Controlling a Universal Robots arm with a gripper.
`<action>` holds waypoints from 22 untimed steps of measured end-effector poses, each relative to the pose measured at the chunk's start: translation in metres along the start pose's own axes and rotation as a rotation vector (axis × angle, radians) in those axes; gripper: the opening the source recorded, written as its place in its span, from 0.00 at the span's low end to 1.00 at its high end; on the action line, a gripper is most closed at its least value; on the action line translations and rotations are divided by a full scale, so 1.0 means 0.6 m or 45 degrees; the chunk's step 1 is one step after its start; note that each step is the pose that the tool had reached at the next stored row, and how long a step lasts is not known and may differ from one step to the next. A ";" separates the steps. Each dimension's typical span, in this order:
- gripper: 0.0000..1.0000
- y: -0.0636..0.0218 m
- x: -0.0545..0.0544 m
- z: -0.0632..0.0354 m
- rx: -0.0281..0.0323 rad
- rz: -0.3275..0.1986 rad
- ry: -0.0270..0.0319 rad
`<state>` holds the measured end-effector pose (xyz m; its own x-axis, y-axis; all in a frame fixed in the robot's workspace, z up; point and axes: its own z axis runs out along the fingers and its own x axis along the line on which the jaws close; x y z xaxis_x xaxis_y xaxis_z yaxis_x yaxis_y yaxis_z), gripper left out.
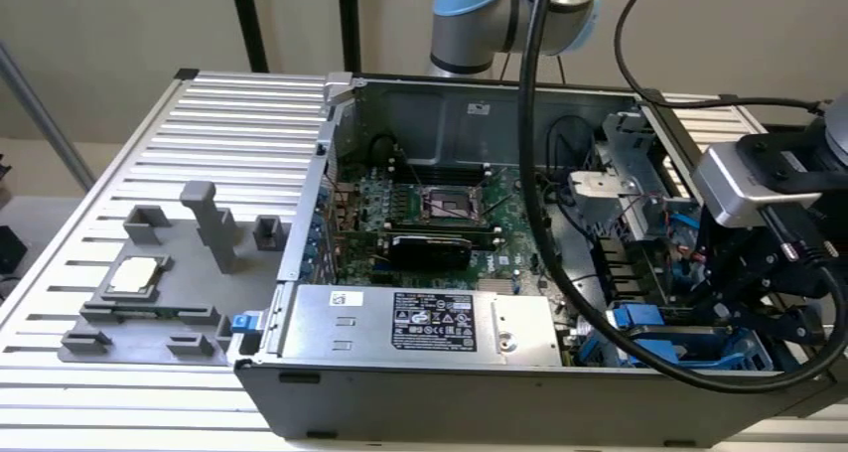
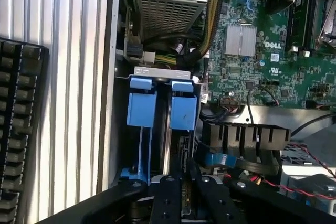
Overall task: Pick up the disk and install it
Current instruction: 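Insert the second disk wire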
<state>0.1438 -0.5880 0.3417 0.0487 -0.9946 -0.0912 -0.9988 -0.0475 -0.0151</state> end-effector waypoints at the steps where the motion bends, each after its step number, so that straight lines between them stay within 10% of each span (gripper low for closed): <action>1: 0.00 0.000 0.000 0.001 0.0005 0.004 0.0010; 22: 0.00 0.004 -0.013 0.007 0.0184 0.065 0.0427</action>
<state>0.1414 -0.5800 0.3382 -0.0032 -0.9983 -0.0588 -0.9997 0.0048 -0.0257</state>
